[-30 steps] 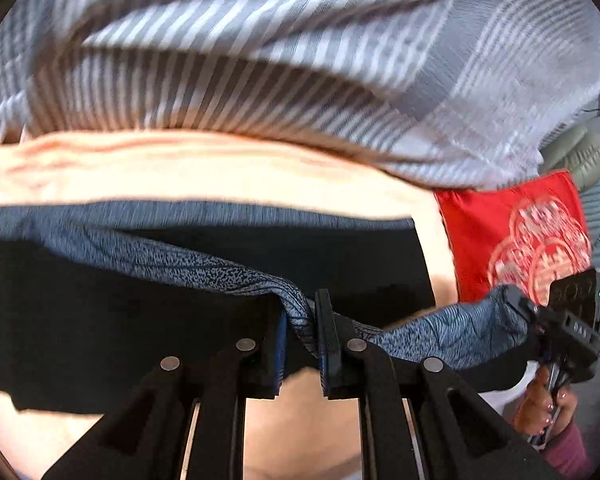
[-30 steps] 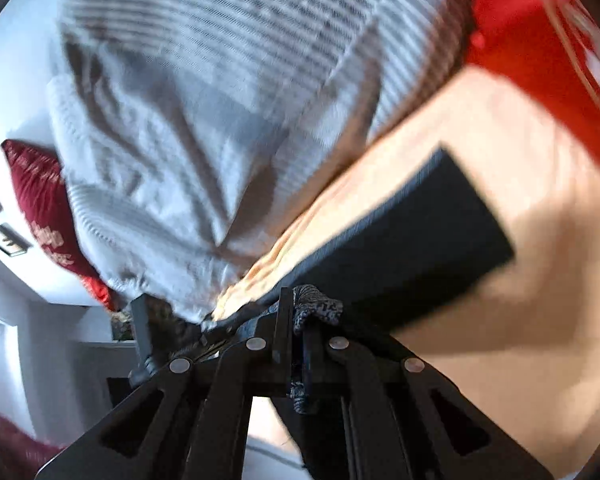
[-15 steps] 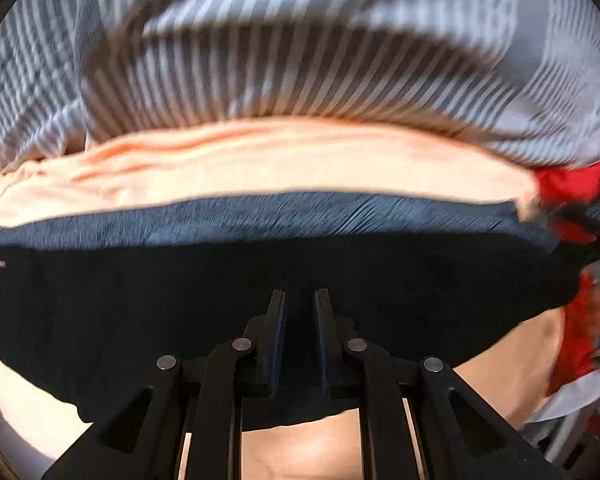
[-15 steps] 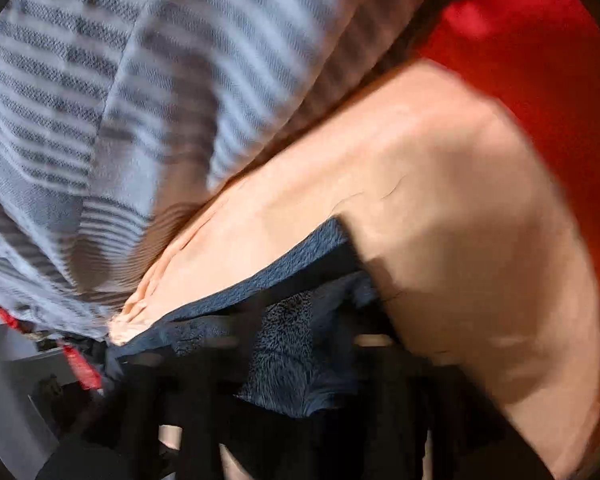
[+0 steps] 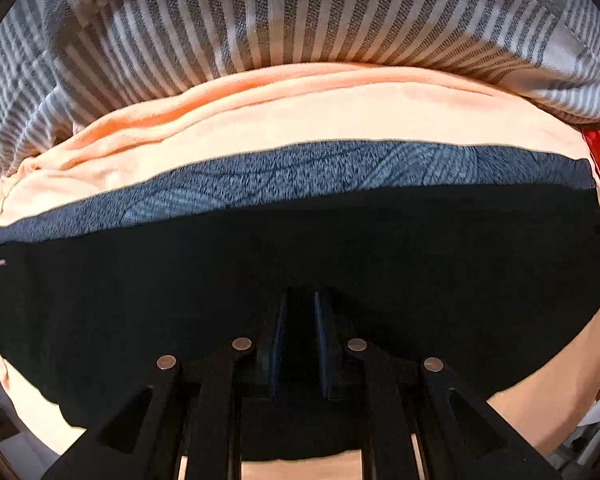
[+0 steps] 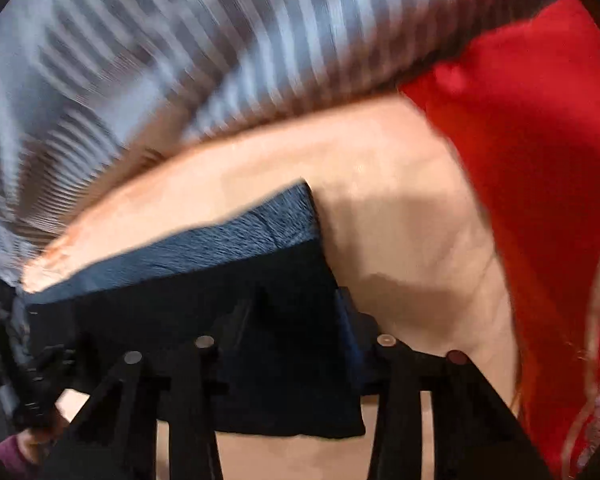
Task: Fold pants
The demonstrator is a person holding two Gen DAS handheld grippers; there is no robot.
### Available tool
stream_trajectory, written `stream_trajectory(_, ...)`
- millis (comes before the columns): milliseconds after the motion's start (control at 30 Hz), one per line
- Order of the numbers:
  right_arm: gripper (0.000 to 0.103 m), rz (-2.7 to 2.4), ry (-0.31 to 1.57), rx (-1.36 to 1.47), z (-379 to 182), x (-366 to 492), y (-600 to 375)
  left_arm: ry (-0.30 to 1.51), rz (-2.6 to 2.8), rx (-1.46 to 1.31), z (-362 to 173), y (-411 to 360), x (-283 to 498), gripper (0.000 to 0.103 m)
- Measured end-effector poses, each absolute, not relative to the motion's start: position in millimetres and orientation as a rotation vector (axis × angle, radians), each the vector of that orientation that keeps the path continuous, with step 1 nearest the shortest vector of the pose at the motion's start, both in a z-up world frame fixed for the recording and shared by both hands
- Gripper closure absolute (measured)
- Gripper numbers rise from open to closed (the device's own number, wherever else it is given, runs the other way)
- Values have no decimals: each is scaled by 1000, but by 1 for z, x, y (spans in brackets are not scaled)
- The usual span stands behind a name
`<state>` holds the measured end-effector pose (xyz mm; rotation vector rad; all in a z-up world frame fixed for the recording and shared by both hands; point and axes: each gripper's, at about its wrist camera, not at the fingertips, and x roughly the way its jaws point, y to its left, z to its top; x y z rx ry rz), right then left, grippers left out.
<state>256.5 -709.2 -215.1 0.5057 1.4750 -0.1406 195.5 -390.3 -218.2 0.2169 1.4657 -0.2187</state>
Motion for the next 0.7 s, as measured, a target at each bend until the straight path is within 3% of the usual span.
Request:
stream_trajectory(67,61,-175,1478,496,-223,261,-710,1475,-215,213,-216,-392,205,88)
stream_trajectory(200,60,-206,1360,428,-186,260,-700,1391,-206,169,-194,-381,222,88)
stream_trajectory(300,60,-109,1313,336,-167,260,-675,1431,-154,143,-207,-363,237,88)
stream_trajectory(533,61,-52,1391,233,-213,274,-641,1389,-109,150,-234,-348,264,86)
stream_trajectory(700,61,-107,1344,286,-207,287,-662,1395,-116,146,-220,-342,282,86)
